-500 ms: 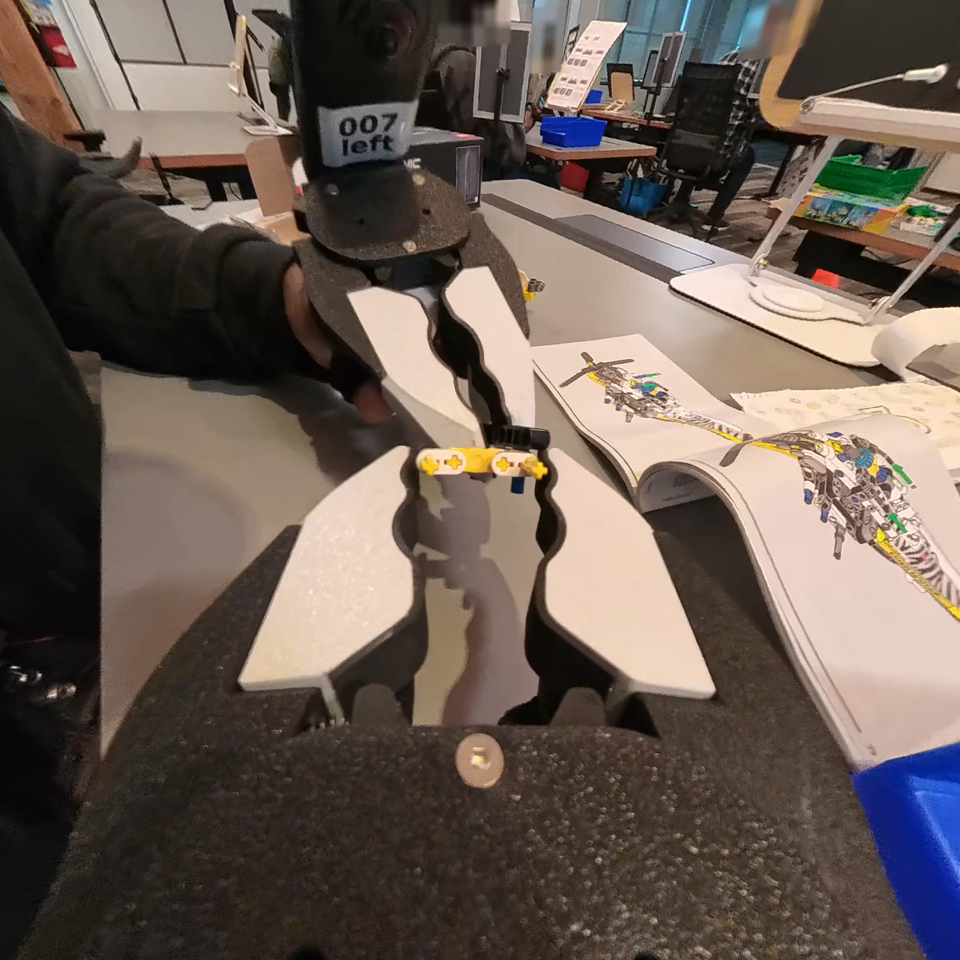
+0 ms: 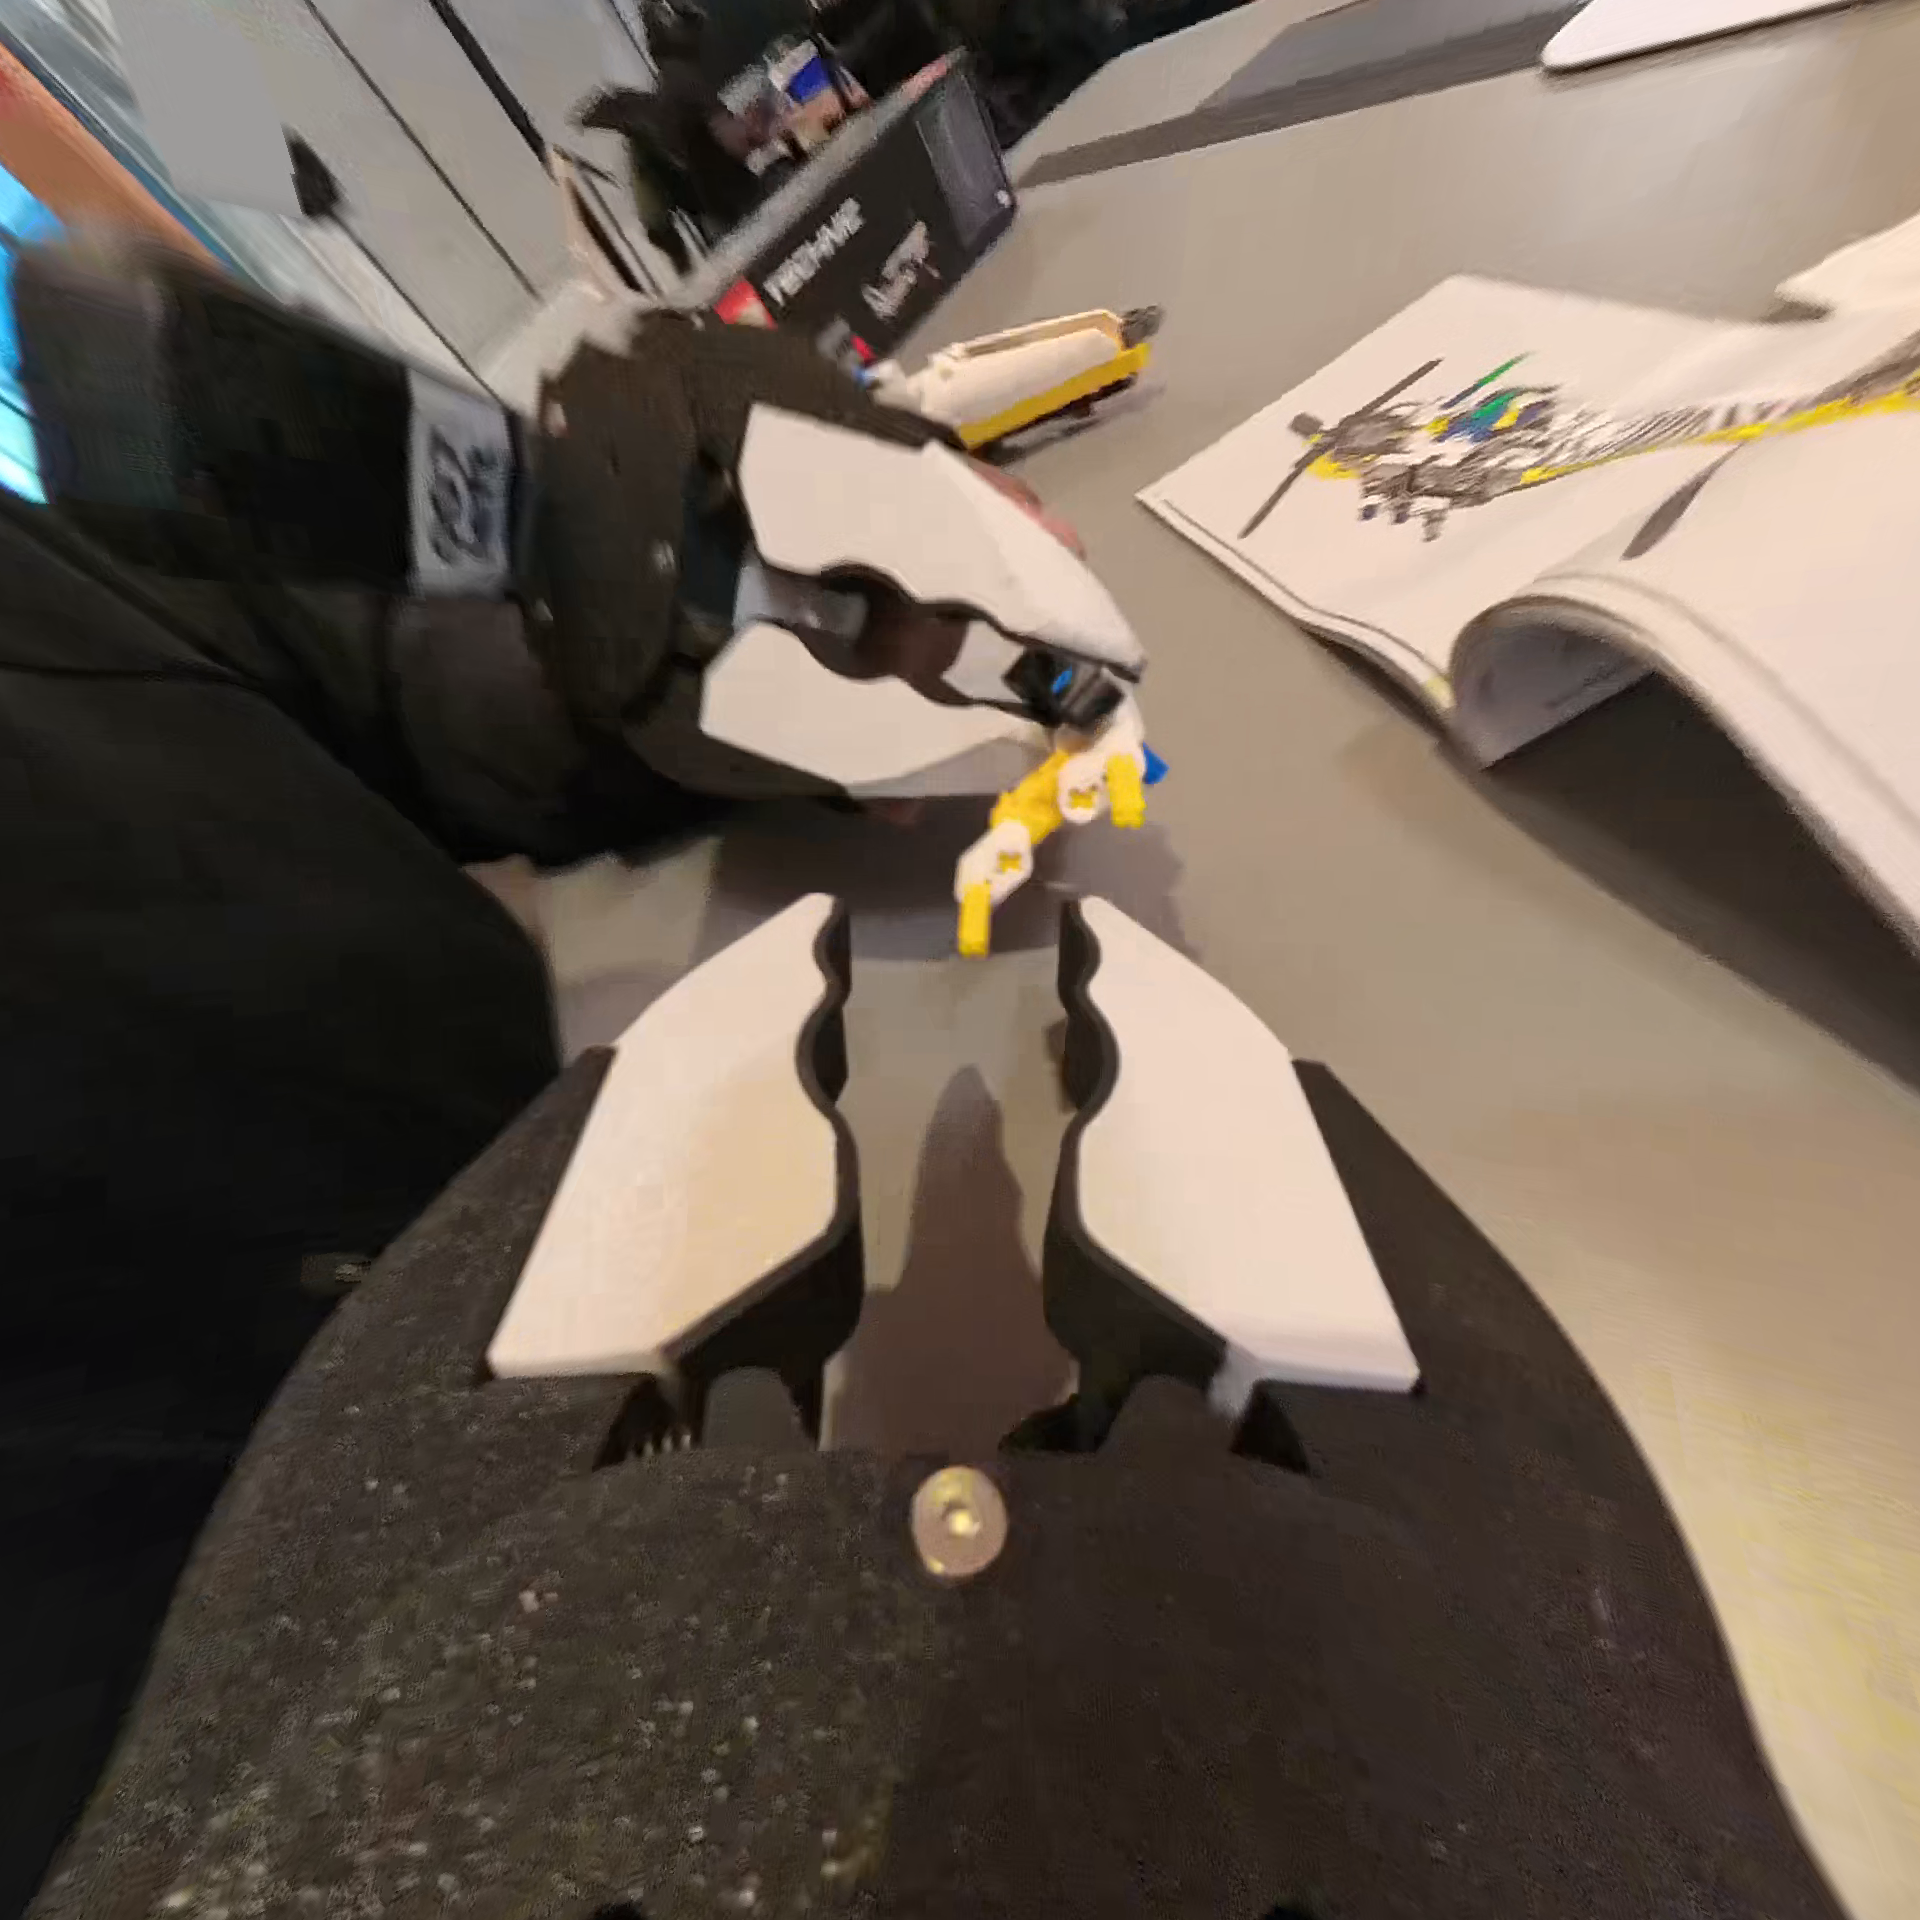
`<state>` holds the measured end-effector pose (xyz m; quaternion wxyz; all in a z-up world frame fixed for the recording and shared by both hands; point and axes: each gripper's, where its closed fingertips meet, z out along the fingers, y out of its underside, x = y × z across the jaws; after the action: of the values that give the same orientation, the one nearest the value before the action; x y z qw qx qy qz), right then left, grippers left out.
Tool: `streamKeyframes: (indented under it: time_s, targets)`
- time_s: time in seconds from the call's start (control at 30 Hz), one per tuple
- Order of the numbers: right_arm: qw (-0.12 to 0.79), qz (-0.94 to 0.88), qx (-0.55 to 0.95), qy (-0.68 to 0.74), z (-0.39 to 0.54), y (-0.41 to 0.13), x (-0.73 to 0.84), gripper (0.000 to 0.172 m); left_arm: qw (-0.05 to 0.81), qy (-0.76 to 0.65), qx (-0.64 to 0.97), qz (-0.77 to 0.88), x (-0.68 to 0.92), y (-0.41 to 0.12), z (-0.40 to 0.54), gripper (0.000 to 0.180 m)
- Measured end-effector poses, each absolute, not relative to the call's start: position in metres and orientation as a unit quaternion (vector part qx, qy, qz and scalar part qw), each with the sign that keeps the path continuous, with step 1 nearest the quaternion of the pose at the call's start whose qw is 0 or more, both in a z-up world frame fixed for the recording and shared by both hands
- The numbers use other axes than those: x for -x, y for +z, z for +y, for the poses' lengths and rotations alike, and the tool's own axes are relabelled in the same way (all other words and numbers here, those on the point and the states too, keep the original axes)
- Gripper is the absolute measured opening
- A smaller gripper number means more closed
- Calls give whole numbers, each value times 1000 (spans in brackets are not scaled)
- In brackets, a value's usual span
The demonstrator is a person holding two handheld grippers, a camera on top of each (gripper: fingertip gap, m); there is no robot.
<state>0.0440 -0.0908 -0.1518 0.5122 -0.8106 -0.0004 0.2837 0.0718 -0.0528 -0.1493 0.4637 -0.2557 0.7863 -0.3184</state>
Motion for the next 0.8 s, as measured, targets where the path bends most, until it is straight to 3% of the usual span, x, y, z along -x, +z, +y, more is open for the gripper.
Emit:
streamKeyframes:
  time_s: [0.2, 0.4, 0.57, 0.73, 0.8]
  targets:
    - [483, 51, 792, 370, -87, -153, -48, 9, 501, -269, 199, 798, -70, -153, -57, 12]
    - [480, 62, 795, 366, -84, -155, -53, 8, 429, -340, 256, 797, -68, -158, -56, 15]
    - [517, 84, 763, 380, -83, -144, -66, 7, 291, -505, 385, 715, -64, -137, -42, 35]
    - [553, 67, 738, 381, -80, -132, -65, 7, 21, -644, 470, 604, -52, -132, -53, 47]
    - [562, 63, 729, 385, -78, -128, -63, 7, -46, -668, 478, 568, -51, -132, -62, 47]
